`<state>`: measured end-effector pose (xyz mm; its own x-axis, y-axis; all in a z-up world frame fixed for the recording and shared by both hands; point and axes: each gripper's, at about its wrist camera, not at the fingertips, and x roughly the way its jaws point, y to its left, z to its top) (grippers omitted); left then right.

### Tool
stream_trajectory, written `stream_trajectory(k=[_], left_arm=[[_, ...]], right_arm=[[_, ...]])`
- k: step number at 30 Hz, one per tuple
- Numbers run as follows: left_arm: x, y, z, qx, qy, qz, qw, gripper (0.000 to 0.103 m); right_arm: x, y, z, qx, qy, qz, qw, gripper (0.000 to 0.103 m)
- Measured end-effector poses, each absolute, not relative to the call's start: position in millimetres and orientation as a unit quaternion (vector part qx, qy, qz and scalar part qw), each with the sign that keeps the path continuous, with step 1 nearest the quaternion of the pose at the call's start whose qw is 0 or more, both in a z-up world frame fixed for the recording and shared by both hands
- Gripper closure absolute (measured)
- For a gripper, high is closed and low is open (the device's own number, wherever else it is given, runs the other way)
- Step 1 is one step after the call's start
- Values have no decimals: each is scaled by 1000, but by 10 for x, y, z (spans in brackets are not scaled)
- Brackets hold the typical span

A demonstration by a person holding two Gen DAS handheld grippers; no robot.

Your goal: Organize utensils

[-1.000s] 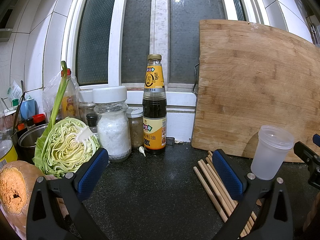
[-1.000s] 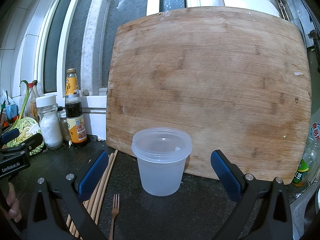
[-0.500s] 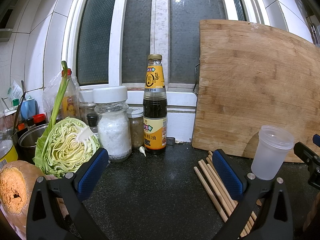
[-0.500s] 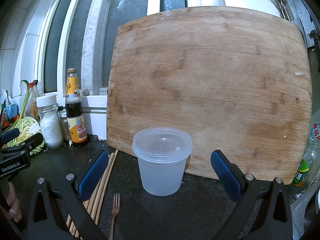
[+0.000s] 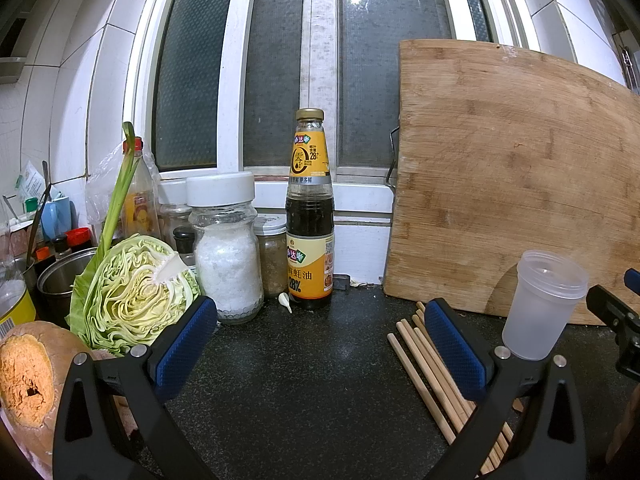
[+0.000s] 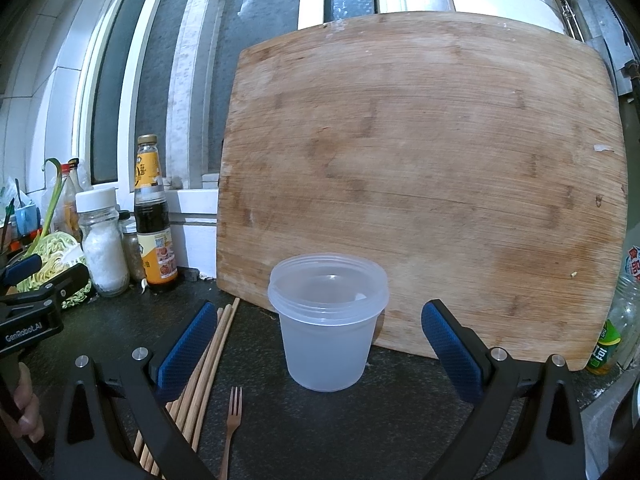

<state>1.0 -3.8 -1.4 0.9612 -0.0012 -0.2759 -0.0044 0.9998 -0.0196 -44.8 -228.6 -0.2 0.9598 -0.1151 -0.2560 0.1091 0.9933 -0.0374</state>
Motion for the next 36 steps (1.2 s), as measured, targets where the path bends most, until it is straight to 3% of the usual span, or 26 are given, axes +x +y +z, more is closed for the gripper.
stream_trajectory(k=[20, 36], left_arm=[[1, -28, -3, -11, 135, 1, 991, 0], [-28, 32, -5, -15, 135, 23, 990, 0]], right_arm=[[-338, -2207, -48, -28, 169, -54, 984, 0], [-432, -2207, -27, -23, 148, -47, 988, 0]])
